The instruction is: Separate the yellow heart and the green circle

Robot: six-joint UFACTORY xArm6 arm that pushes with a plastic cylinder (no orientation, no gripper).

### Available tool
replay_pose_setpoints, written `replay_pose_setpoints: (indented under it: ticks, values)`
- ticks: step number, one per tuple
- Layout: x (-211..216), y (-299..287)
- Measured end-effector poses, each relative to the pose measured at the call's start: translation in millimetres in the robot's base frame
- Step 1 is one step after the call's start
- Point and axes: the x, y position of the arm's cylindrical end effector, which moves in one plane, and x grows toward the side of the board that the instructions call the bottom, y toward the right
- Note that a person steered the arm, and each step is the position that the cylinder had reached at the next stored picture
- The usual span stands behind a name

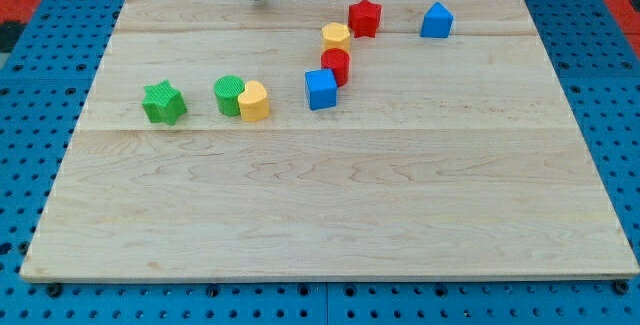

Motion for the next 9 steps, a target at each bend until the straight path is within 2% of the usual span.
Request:
replay_pose_setpoints:
  ticks: [3, 4, 5, 6, 8, 9]
  values:
    - [3.0, 9.1]
    - [22.4, 57.9]
    - [22.5, 63.5]
    - [39.0, 21.8]
    - [47.9, -24.0]
    - [94.1, -35.7]
